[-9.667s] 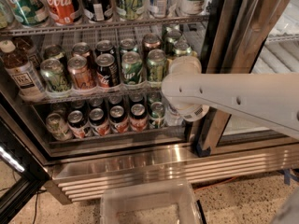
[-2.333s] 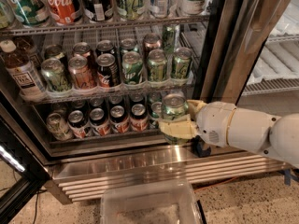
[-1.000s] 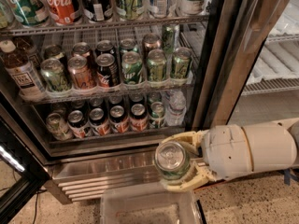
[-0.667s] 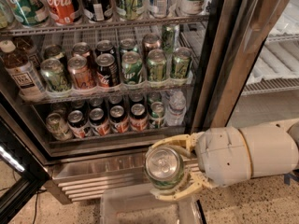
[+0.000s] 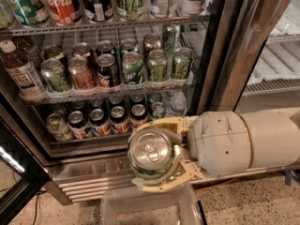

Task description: Pick green can from middle shelf of fridge

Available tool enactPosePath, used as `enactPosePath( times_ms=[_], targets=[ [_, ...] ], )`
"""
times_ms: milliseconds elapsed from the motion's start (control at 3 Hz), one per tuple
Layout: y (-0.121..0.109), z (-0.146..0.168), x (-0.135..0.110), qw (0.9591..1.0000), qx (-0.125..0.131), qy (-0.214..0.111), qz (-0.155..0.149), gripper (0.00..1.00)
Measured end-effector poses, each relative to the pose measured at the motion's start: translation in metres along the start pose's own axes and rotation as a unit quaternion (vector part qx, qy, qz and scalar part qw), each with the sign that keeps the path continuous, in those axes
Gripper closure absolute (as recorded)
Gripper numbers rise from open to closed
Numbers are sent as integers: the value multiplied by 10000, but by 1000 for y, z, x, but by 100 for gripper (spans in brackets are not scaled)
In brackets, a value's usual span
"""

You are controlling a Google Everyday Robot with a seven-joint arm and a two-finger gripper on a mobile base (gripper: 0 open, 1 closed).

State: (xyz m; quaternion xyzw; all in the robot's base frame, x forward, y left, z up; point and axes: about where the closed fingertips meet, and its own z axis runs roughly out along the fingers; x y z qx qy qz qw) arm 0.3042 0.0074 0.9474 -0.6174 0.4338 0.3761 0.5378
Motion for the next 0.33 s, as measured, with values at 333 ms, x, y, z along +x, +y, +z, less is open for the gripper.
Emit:
enactPosePath(
  times_ms=[333],
  targets=[
    [0,0,0,10000,0,0,0,100]
  ],
)
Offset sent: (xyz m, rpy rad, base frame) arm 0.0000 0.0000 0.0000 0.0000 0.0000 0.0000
